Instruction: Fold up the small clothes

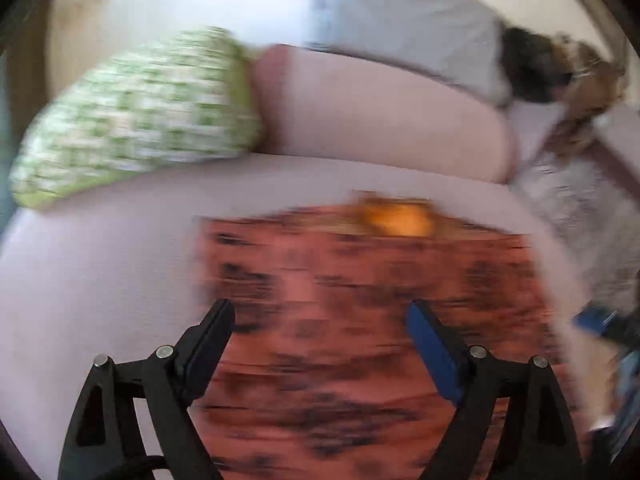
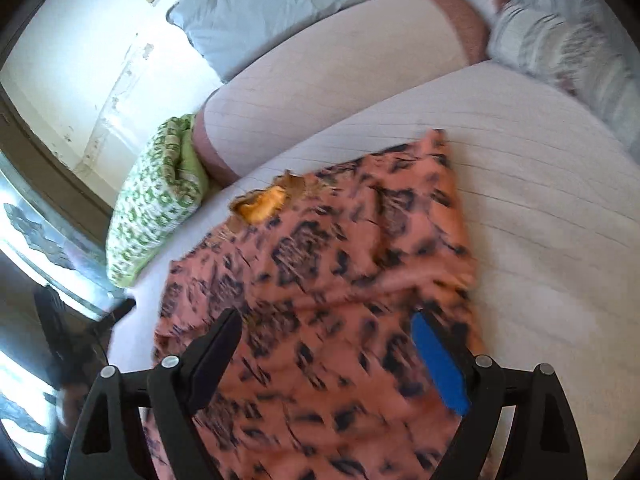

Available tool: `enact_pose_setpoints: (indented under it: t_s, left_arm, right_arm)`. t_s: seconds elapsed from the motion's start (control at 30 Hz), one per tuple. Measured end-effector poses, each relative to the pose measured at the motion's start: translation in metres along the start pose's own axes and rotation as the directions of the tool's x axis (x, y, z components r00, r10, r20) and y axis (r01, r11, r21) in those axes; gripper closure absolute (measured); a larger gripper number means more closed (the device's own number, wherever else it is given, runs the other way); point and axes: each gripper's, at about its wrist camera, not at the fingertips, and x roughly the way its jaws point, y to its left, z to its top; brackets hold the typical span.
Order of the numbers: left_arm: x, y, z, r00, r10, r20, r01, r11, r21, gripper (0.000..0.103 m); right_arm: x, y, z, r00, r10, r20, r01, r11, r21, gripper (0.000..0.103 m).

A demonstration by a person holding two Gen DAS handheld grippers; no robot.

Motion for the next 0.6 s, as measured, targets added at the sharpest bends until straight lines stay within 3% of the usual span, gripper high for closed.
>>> enact_pose_setpoints:
  t_s: [0.07, 0.17, 0.23, 0.3, 0.37, 0.47, 0.53, 0.6]
  left_arm:
    - [0.008, 0.033, -0.001, 0.994, 0.106, -0.027, -0.106, 0.994, -0.001, 0.015]
    - [0.038, 0.064, -0.007, 0.990, 0.102, -0.098, -0.109, 0.992, -0.070, 0.016]
    - [0.055, 0.075, -0.012, 0.986, 0.057, -0.159, -0.075, 0.991, -0.108, 0.033]
    - [0.071, 0.076, -0.020, 0.972, 0.026, -0.233, -0.056, 0.991, -0.119, 0.080]
    - [0.076, 0.075, -0.022, 0.974, -0.009, -0.226, -0.024, 0.990, -0.140, 0.092]
    - [0.069, 0.063, -0.018, 0.984, 0.054, -0.172, -0.068, 0.995, -0.079, 0.096]
    - [0.073, 0.066, -0.023, 0.981, 0.048, -0.190, -0.068, 0.993, -0.100, 0.095]
    - [0.076, 0.071, -0.027, 0.977, 0.060, -0.203, -0.082, 0.992, -0.099, 0.090]
  right_arm:
    - [0.024, 0.000, 0.019, 1.000, -0.010, -0.027, 0.011, 1.000, 0.022, 0.014]
    - [0.066, -0.007, 0.043, 0.994, -0.056, -0.089, 0.062, 0.996, 0.069, 0.014]
    - [0.088, -0.014, 0.046, 0.982, -0.103, -0.160, 0.120, 0.988, 0.099, 0.016]
    - [0.102, -0.010, 0.041, 0.968, -0.160, -0.192, 0.171, 0.985, 0.041, 0.046]
    - [0.102, 0.000, 0.038, 0.956, -0.226, -0.187, 0.222, 0.974, -0.042, 0.061]
    - [0.094, 0.011, 0.035, 0.945, -0.289, -0.154, 0.270, 0.954, -0.133, 0.064]
    - [0.097, 0.007, 0.032, 0.930, -0.324, -0.172, 0.298, 0.941, -0.162, 0.062]
    - [0.097, 0.001, 0.031, 0.936, -0.294, -0.194, 0.267, 0.951, -0.152, 0.054]
